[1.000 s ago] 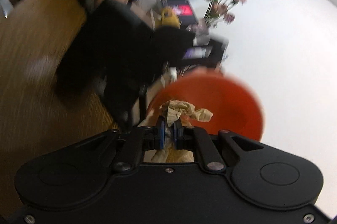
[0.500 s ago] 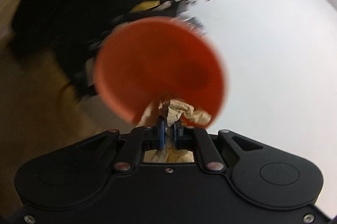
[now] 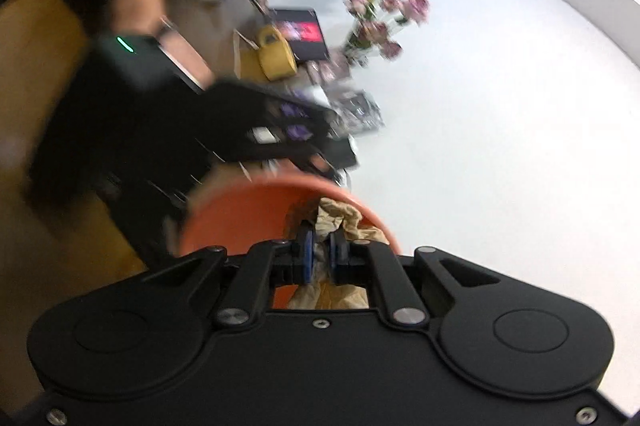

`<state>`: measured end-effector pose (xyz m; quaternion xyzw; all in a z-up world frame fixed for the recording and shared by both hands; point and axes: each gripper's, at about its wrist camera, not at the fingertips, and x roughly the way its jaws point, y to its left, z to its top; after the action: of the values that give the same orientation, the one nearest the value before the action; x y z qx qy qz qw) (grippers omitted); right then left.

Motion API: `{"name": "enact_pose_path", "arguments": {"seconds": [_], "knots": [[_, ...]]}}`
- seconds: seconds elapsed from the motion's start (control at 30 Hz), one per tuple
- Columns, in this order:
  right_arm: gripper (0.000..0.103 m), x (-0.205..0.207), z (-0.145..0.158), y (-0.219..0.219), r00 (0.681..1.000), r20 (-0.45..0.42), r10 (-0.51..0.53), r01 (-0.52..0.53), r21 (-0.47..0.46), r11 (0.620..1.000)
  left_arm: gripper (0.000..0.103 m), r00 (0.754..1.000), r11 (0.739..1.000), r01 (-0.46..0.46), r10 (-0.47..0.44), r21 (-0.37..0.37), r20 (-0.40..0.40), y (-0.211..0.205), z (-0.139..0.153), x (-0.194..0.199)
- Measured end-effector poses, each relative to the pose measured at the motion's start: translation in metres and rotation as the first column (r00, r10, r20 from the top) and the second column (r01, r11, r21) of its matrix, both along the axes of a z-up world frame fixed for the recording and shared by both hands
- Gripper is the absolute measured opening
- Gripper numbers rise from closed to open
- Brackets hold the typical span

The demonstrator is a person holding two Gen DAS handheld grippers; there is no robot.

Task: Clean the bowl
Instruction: 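Keep wiping the bowl bottom with the right tool's cloth while the left tool holds it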

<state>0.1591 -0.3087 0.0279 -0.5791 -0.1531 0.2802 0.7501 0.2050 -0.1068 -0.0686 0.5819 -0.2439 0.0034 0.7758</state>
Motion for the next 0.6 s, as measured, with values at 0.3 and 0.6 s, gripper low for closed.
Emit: {"name": "enact_pose_path", "arguments": {"seconds": [0.3,0.6], "knots": [[0.009,-0.005,-0.056,-0.083,0.99,-0.103,-0.101,0.096,-0.044,0.994,0.098,1.0,1.0,0.0,0.0,0.0,0.0,-0.001,0.0,0.0],[0.009,-0.062,-0.064,-0.09,0.99,-0.129,0.062,-0.067,-0.033,0.997,0.098,1.0,1.0,0.0,0.0,0.0,0.0,-0.002,0.0,0.001]]}}
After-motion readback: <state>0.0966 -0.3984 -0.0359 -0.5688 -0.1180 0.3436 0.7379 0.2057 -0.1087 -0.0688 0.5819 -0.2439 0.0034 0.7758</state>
